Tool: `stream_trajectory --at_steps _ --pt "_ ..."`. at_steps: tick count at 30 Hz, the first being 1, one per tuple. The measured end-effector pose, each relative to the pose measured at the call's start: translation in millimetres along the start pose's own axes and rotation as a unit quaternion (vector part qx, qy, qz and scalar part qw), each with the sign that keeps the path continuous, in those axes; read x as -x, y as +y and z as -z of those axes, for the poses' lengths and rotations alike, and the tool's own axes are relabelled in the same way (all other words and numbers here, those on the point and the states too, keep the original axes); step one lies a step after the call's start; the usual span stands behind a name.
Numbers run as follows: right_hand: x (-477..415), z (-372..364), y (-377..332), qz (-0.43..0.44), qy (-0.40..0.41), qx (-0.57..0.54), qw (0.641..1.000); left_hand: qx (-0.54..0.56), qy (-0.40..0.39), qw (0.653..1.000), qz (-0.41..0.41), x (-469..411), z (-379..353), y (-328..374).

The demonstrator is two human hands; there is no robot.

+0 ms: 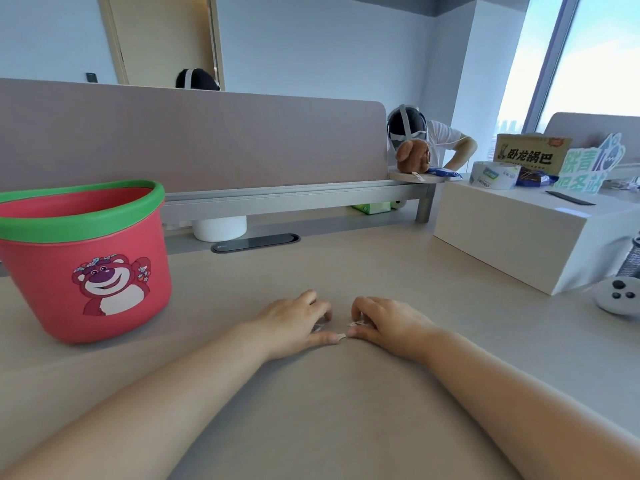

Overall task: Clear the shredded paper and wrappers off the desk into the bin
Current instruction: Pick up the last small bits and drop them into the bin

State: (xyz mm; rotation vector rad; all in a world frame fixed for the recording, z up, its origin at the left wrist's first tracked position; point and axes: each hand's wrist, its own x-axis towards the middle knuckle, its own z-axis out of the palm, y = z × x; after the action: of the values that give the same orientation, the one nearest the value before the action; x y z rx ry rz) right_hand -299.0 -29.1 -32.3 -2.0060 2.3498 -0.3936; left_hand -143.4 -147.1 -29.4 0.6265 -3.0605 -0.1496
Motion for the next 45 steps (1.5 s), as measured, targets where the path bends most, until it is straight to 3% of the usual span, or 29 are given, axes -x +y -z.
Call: stream_trajectory --at_steps 10,15,19,24,34,39,45 --pt "0.9 -5.0 -3.4 -0.017 0.022 0.024 0.999 -0.028 0.061 0.997 0.024 -12.9 -14.1 27.3" --pt "6.0 -2.1 1.6 -0.064 0.083 -0.099 0.990 -0.007 0.065 0.998 0.008 -13.0 -15.4 32.5" --pt "1.2 9.6 -3.0 -0.091 0.120 -0.190 0.970 0.085 0.092 0.991 0.044 -4.6 -9.6 24.3" --pt "-24.5 30.9 -35.3 -0.058 0.168 -0.238 0.955 0.127 0.214 0.965 0.087 25.0 28.2 -5.3" --pt "-129.8 95.8 -181.8 0.117 0.241 -0.299 0.916 0.017 0.420 0.885 0.200 107.2 174.7 -86.4" --pt "-185.6 105.8 -252.2 0.182 0.213 -0.324 0.904 0.009 0.383 0.883 0.269 128.7 200.1 -140.1" --pt "-219.2 85.0 -273.1 0.168 0.150 -0.261 0.939 0.042 0.265 0.916 0.299 150.1 198.5 -173.5"
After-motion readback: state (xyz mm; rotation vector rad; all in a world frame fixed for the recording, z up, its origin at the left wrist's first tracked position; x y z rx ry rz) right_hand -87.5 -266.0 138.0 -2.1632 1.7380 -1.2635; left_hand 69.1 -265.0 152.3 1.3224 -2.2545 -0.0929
